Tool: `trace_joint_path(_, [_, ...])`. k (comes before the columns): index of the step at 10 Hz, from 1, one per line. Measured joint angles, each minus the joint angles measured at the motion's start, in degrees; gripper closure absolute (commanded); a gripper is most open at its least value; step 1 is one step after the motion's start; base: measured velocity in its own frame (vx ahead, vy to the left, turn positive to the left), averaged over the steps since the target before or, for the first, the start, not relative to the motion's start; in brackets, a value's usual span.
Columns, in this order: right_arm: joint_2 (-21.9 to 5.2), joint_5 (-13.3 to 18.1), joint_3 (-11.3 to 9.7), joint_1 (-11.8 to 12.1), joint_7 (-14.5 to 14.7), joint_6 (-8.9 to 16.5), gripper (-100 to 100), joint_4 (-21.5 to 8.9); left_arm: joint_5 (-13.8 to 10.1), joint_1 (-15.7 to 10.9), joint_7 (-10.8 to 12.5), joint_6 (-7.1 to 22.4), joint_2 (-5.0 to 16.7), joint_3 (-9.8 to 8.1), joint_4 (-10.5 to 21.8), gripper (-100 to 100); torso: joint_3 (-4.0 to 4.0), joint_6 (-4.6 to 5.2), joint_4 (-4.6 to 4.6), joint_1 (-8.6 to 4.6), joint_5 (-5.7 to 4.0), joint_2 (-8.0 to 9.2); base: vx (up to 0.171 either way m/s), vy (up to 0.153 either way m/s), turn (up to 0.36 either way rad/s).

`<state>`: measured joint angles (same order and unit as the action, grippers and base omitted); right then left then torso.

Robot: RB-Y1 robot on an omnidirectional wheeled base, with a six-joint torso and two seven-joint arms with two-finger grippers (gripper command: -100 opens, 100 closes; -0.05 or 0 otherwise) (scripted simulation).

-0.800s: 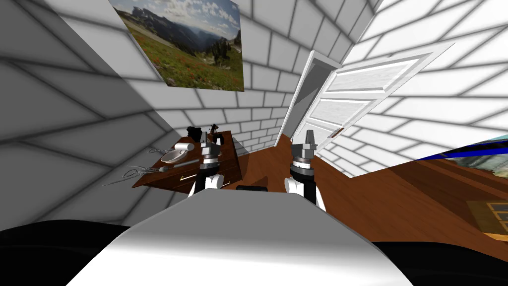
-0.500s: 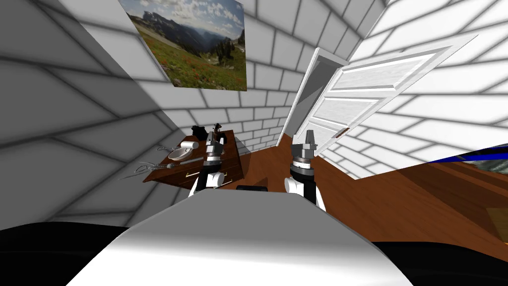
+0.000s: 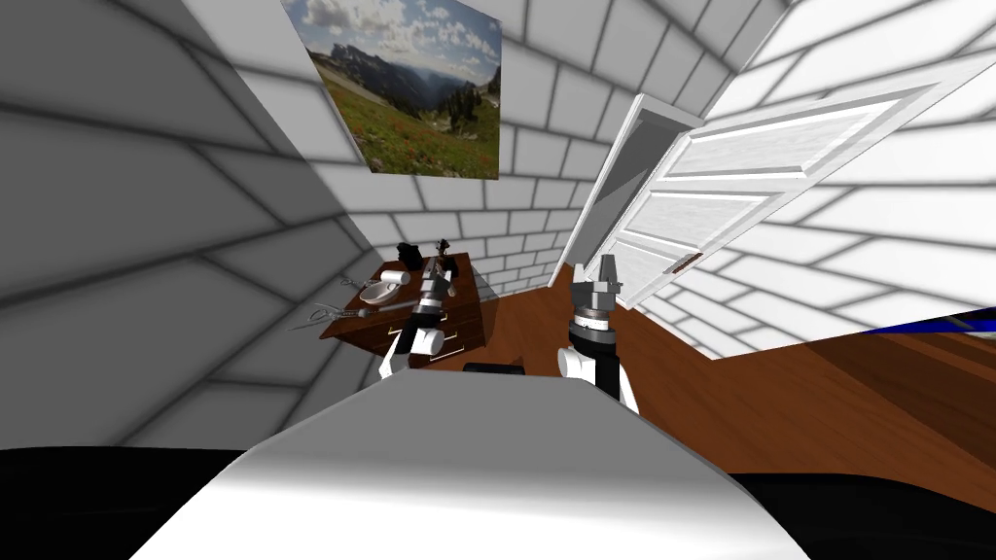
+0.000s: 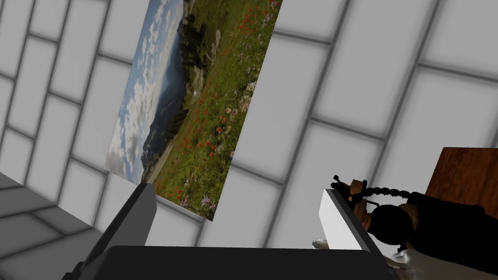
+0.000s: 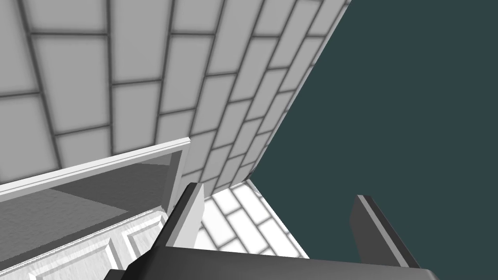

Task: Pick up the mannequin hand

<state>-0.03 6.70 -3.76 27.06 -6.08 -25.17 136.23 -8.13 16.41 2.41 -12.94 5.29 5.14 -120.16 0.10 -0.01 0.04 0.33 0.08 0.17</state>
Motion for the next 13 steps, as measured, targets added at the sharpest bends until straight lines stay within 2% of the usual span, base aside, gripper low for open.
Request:
trace_joint_path(5, [0.0, 0.0, 0.0, 0.0, 0.0, 0.0, 0, 0.0, -2.85, -5.34, 0.65, 6.1, 2.29, 1.34, 4.33, -100, -0.02, 0.01, -0.01, -0.06, -0.01, -0.03, -0.037, 0.079, 0.064])
trace_joint_path(9, [0.0, 0.0, 0.0, 0.0, 0.0, 0.0, 0, 0.0, -5.78, -10.64, 1.24, 11.0, 4.22, 2.65, 9.27, -100, 0.0, 0.01, 0.0, -0.03, 0.0, 0.0, -0.035, 0.072, 0.039])
trace_joint_path(11, [0.0, 0.0, -0.01, 0.0, 0.0, 0.0, 0, 0.0, -6.77, -12.38, 1.34, 14.21, 4.6, 2.97, 9.54, -100, -0.03, 0.0, -0.01, -0.21, -0.05, -0.04, -0.033, 0.057, 0.07])
trace_joint_path(13, [0.0, 0.0, -0.01, 0.0, 0.0, 0.0, 0, 0.0, -8.55, -15.96, 1.74, 17.31, 5.67, 3.42, 12.69, -100, -0.04, 0.01, -0.02, -0.16, -0.04, -0.08, -0.037, 0.082, 0.05])
